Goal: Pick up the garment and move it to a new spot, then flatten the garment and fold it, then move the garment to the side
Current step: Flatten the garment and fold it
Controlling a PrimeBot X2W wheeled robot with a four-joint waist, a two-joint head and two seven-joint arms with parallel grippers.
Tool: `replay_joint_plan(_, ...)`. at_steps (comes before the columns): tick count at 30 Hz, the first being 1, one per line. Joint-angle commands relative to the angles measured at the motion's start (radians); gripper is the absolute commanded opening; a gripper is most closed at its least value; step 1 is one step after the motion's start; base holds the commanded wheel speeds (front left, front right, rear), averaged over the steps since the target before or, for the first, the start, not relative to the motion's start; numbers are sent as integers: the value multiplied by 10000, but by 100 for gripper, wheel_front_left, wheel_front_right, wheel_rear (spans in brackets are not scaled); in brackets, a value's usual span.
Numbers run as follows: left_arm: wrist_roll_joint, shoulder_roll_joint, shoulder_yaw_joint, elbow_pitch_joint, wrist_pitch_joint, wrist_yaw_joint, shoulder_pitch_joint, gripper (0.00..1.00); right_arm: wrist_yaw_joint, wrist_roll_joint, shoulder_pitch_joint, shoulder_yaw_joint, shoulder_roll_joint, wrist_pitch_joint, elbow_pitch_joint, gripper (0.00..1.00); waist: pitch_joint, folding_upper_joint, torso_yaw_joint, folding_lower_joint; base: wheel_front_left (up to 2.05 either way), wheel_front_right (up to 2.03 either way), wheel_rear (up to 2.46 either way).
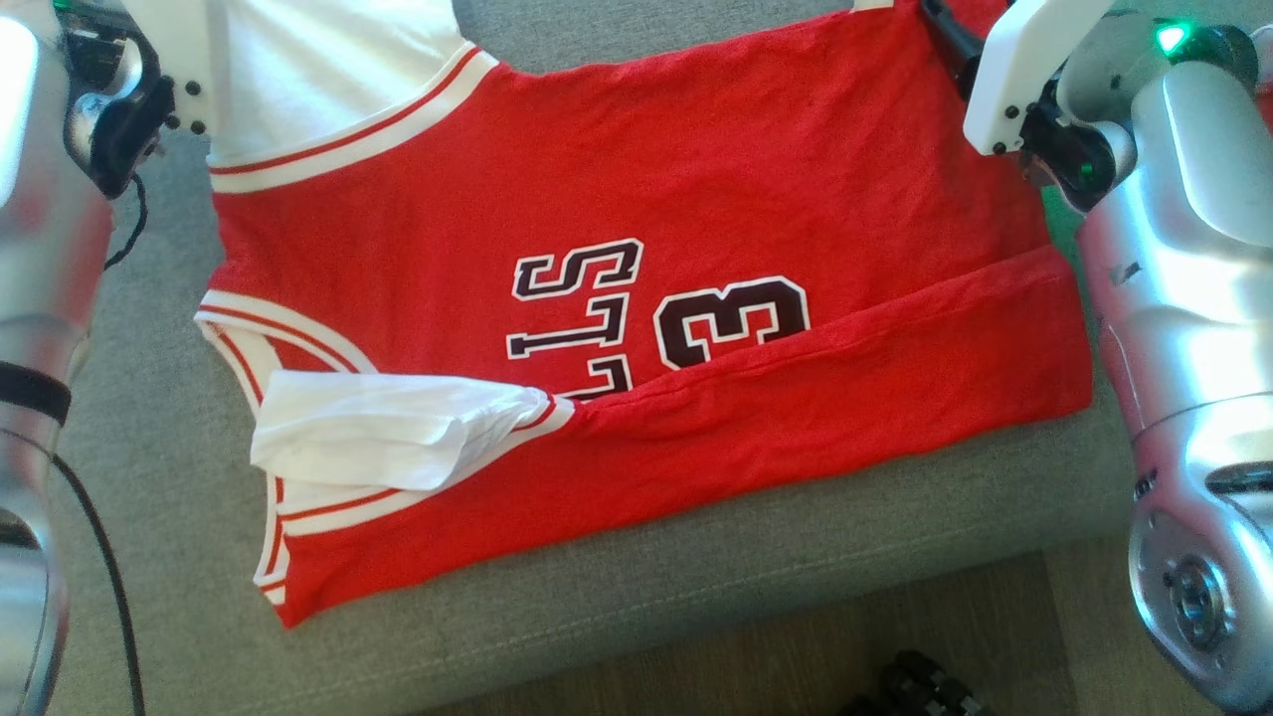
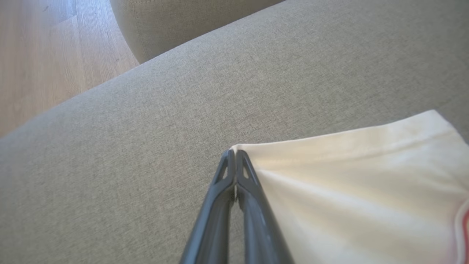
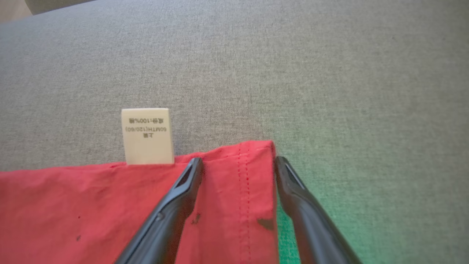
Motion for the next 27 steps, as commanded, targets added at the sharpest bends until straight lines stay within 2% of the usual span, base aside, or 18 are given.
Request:
replay_joint_plan(1,-111,397,194,-168,-77,-13,-621,0,-4,-118,-456,10,183,-177,-141,94,-5,0,32,-1,0,0,0)
replay_joint_plan(6,-198,374,87,-73,-141,-32,-654,0,-4,-229,-736,-268,193,-495,361,75,-12,0,119,-1,0,0,0)
replay_joint_plan(9,-288,333,77,-18,-201,-38,-672,0,-4,-354,-878,-358,197,-639,628,60,-11,0,183,-1,0,0,0)
replay_joint_plan(13,-379,307,32,69,-308,-45,-653,0,-4,-647,-1065,-438,199,-859,909,30,-18,0,245,-1,0,0,0)
replay_joint_plan(14,-397,303,17,93,-334,-46,-644,0,-4,-714,-1108,-456,199,-895,978,16,-22,0,260,-1,0,0,0)
replay_joint_plan(15,-397,303,17,93,-334,-46,-644,0,-4,-714,-1108,-456,199,-895,978,16,-22,0,260,-1,0,0,0)
replay_joint_plan(16,-414,298,1,115,-362,-48,-636,0,-4,-770,-1155,-484,199,-918,1043,0,-28,0,275,-1,0,0,0)
replay_joint_plan(21,-459,297,-55,63,-825,-54,-672,0,-4,-1037,-1411,-655,111,-1149,1240,0,-43,0,341,-1,0,0,0)
replay_joint_plan(27,-305,407,-24,-148,-2231,-25,-991,0,-4,-1256,-1690,-974,-131,-1718,1317,0,14,0,425,-1,0,0,0)
